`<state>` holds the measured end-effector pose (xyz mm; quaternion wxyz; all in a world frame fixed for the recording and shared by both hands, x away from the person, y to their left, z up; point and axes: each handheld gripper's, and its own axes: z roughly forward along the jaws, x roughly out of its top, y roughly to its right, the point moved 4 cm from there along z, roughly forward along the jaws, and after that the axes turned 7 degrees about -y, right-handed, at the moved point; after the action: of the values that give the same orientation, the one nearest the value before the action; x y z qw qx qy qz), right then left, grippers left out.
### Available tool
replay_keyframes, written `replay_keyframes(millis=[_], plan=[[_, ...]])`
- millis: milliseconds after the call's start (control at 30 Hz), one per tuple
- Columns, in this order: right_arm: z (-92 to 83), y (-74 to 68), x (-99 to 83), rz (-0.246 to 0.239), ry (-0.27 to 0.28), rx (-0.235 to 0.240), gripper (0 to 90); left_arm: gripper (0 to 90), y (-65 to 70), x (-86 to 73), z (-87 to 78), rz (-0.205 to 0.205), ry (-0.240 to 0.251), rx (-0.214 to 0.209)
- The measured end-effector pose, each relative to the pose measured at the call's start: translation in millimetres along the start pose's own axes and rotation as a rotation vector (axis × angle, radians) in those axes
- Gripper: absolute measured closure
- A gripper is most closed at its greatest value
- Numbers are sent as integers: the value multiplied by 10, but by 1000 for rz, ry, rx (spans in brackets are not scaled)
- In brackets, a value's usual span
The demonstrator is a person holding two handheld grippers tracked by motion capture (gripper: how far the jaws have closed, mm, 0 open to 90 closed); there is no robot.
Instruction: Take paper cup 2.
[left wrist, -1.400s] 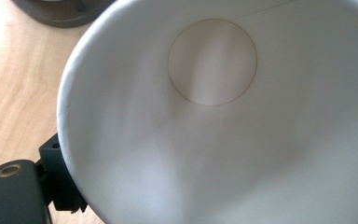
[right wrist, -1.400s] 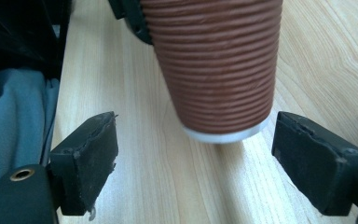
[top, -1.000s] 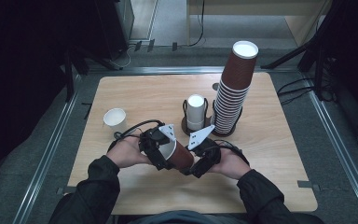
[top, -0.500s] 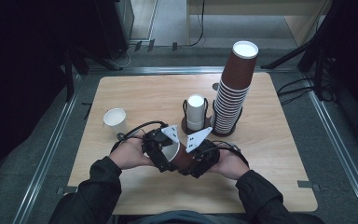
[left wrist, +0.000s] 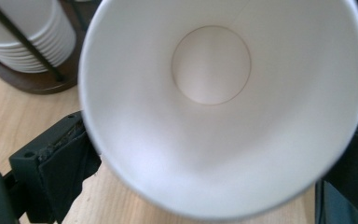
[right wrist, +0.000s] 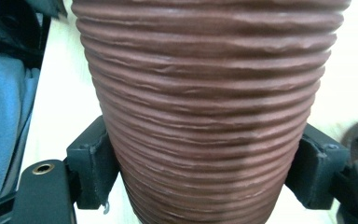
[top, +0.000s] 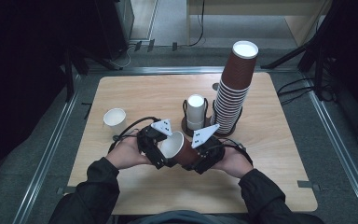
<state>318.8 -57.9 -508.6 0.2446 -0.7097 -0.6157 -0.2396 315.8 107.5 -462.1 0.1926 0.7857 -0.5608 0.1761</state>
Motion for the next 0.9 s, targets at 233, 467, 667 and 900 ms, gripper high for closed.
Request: replay_keyframes(millis=[233,467,667,900], plan=[[-47,18,5,6,30,-10,222,0,-38,-45,-73,-42,103,-16],[-71,27,10,22,46,-14,222,0,-43,-45,-82,-72,178,-31],[-60,16,28,20,60,-11,221,0,-8,-2,-48,-73,206,-39],[-27,-20,62,31,80,4,221,0,-2,40,-51,-103,252,-58]])
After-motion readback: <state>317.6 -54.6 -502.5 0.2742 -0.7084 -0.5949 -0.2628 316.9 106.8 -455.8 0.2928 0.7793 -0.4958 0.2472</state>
